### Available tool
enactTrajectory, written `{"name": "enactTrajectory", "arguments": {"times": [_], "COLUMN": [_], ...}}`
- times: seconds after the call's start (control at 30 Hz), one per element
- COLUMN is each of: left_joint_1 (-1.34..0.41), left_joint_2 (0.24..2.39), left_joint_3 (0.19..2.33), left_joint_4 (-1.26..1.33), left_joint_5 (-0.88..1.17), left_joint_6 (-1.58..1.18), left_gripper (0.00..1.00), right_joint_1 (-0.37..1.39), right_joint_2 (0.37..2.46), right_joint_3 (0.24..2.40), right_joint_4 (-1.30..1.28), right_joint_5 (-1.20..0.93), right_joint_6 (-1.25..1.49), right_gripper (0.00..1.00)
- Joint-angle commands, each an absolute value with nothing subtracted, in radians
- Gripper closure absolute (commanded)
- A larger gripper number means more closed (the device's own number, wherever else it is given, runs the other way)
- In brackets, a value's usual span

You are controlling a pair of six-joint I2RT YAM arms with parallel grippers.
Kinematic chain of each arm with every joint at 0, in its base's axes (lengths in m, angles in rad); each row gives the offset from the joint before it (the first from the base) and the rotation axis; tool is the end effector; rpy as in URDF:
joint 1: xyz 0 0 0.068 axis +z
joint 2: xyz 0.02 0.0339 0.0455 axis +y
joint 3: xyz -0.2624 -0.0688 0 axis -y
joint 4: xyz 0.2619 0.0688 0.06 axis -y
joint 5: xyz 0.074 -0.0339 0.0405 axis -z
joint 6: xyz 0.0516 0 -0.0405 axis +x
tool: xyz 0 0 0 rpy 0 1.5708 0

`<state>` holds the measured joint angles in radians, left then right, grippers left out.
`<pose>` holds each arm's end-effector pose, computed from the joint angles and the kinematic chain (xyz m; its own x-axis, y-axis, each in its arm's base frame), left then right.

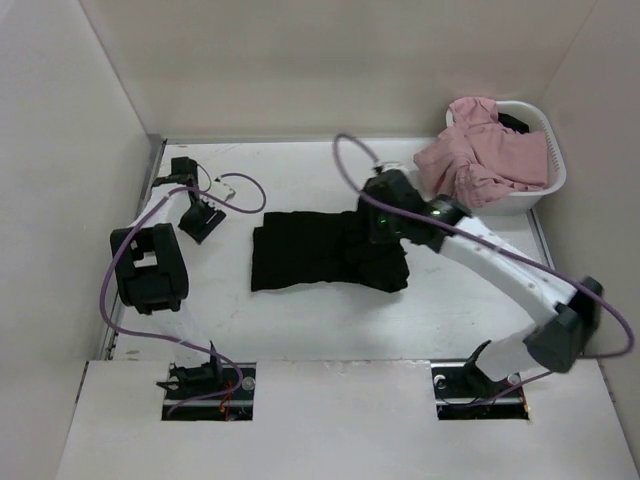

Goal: Fold and stack the trousers
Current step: Fold the trousers

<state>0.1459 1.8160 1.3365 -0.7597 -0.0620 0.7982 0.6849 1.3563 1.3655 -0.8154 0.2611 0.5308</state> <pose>0.3800 0.0591 0.1818 -0.7712 0.6091 -0.1853 0.5547 0.7856 0.2740 0.2495 0.1866 0.3429 -0.7213 0.0423 -0.6913 -0.1248 0.9739 0.1898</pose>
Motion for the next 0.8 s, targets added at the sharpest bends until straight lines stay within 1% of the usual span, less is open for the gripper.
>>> {"name": "enactTrajectory", "arguments": {"times": [0.0,0.07,0.13,0.23,0.3,0.37,0.4,0.43,0.47,0.5,0.53,0.57,0.63,0.7,0.73,0.77], "left_joint_1": [0.116,0.107,0.107,0.105,0.105,0.102,0.093,0.085,0.081,0.078,0.077,0.077,0.091,0.116,0.131,0.146], "left_joint_2": [1.825,1.847,1.867,1.920,1.962,1.982,1.983,1.983,1.983,1.985,1.991,1.999,2.017,2.032,2.034,2.034], "left_joint_3": [1.325,1.331,1.347,1.379,1.394,1.397,1.393,1.387,1.385,1.385,1.390,1.397,1.422,1.453,1.465,1.477], "left_joint_4": [-0.750,-0.727,-0.713,-0.713,-0.733,-0.749,-0.749,-0.746,-0.742,-0.741,-0.739,-0.738,-0.739,-0.745,-0.747,-0.747], "left_joint_5": [-0.035,-0.035,-0.034,0.004,0.029,0.044,0.057,0.070,0.080,0.087,0.092,0.097,0.109,0.121,0.127,0.130], "left_joint_6": [0.749,0.730,0.709,0.672,0.651,0.644,0.640,0.635,0.632,0.626,0.618,0.611,0.591,0.568,0.560,0.555], "left_gripper": [0.43,0.42,0.42,0.41,0.44,0.47,0.48,0.48,0.48,0.47,0.47,0.46,0.46,0.46,0.45,0.45], "right_joint_1": [0.823,0.887,0.944,0.981,0.990,0.990,0.990,0.990,0.990,0.990,0.990,0.990,1.007,1.022,1.022,1.022], "right_joint_2": [1.547,1.676,1.803,1.955,2.018,2.058,2.077,2.091,2.103,2.114,2.121,2.125,2.109,2.065,2.040,2.014], "right_joint_3": [1.463,1.573,1.728,1.955,2.063,2.114,2.123,2.125,2.118,2.111,2.102,2.099,2.089,2.062,2.043,2.025], "right_joint_4": [-0.933,-0.905,-0.900,-0.900,-0.878,-0.845,-0.833,-0.821,-0.804,-0.786,-0.761,-0.732,-0.617,-0.449,-0.364,-0.289], "right_joint_5": [0.319,0.311,0.319,0.325,0.337,0.344,0.333,0.316,0.293,0.267,0.238,0.212,0.111,0.031,-0.006,-0.040], "right_joint_6": [0.509,0.505,0.485,0.474,0.476,0.476,0.482,0.485,0.482,0.476,0.466,0.460,0.431,0.413,0.414,0.423], "right_gripper": [0.98,0.97,0.96,0.96,0.94,0.91,0.87,0.78,0.72,0.57,0.47,0.40,0.20,0.10,0.00,0.00]}}
